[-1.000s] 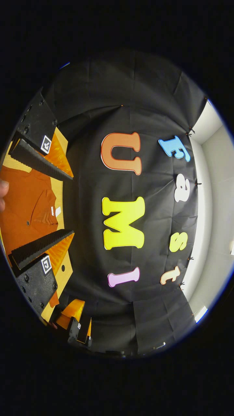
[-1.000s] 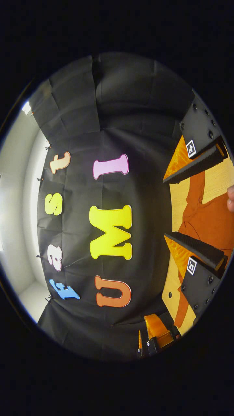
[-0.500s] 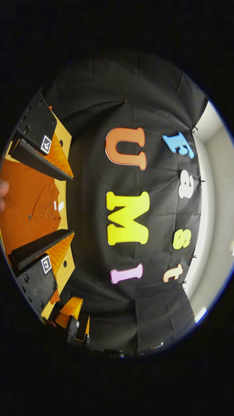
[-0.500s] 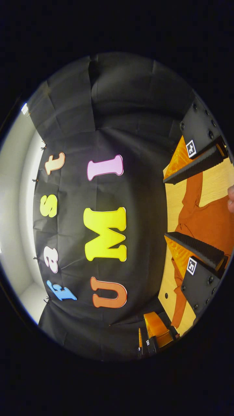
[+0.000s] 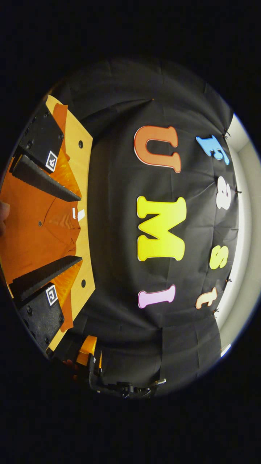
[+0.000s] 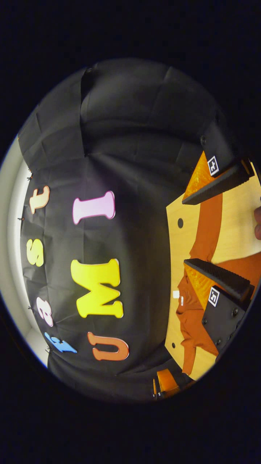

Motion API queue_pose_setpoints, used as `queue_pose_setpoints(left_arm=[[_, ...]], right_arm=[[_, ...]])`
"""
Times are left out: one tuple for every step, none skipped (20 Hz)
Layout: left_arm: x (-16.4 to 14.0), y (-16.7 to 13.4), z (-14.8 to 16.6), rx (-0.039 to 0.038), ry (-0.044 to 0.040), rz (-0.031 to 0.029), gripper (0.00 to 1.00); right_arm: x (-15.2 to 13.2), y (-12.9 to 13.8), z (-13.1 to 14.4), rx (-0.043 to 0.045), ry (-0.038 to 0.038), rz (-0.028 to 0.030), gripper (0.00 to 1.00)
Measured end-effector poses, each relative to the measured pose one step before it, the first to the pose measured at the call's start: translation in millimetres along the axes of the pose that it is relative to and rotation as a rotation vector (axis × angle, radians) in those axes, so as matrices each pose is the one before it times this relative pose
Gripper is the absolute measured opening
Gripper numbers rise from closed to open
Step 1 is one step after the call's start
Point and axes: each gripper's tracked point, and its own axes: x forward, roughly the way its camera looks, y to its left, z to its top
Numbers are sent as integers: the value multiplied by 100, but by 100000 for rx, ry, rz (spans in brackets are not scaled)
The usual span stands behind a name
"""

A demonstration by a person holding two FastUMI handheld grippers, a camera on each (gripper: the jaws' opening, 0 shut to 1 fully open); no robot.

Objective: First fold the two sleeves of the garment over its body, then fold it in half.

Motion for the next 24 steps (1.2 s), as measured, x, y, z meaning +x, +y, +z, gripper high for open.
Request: queue_pose_setpoints(left_arm=[[437, -737, -545, 535, 1889, -998, 97], [425, -559, -621, 1090, 1965, -659, 97], [385, -650, -704, 1244, 2187, -448, 97], [324, -612, -569, 1091, 2249, -563, 97], [223, -659, -426, 629, 2308, -370, 98], [195, -622, -698, 376, 2362, -389, 97], [134, -462, -315, 102, 1966, -244, 97], [118, -358, -265, 207, 1616, 130, 97], [145, -151, -202, 367, 1226, 632, 97], [40, 55, -229, 461, 1300, 1142, 98], [36, 115, -244, 226, 1207, 1249, 98], [-55, -46, -208, -118, 1125, 850, 98], [85, 19, -212, -216, 1131, 568, 98], [179, 223, -221, -72, 1159, 966, 98], [94, 59, -126, 0, 1134, 1030, 98], [162, 16, -219, -167, 1107, 902, 98], [-58, 130, -205, -191, 1066, 769, 98], [48, 45, -189, -171, 698, 624, 98], [25, 50, -36, 205, 562, 514, 98], [-31, -53, -7, 469, 587, 525, 98], [17, 3, -65, 499, 575, 390, 98], [20, 16, -112, 392, 349, 310, 98], [149, 63, 63, 224, 72, 200, 98], [460, -22, 157, 75, 112, 171, 98]], right_arm=[[1188, -1923, -927, 1139, 2526, -1329, 94], [1455, -2010, -926, 1133, 2747, -1631, 94], [1377, -1776, -1014, 1450, 2686, -1441, 95], [1631, -1849, -885, 1251, 2791, -1322, 94], [1691, -1628, -1003, 1075, 2977, -1447, 95], [1810, -1535, -729, 937, 2307, -695, 94], [1907, -1353, -603, 1178, 1954, -789, 94], [1906, -1362, -687, 1050, 2597, -502, 94], [1821, -970, -971, 1249, 3205, -174, 94], [1690, -820, -952, 1496, 3490, 1053, 94], [1781, -515, -1027, 1018, 3841, 882, 94], [1512, -472, -994, 1406, 3768, 744, 94], [1484, -412, -1018, 718, 3602, 511, 95], [1291, -339, -671, 451, 2556, 841, 95], [894, -482, -619, 421, 2111, 173, 94], [846, -377, -503, 1918, 1742, 754, 95], [722, -540, -440, 2937, 1825, 629, 95], [712, -502, -251, 3272, 1597, 71, 95], [721, -93, -322, 2654, 1140, 903, 94], [529, 5, -278, 2347, 1063, 675, 95], [338, 85, -378, 3334, 1322, 892, 94], [501, 263, -307, 3387, 1450, 1240, 94], [293, 213, -72, 2291, 667, 1744, 94], [55, -24, 57, 722, 178, 23, 97]])
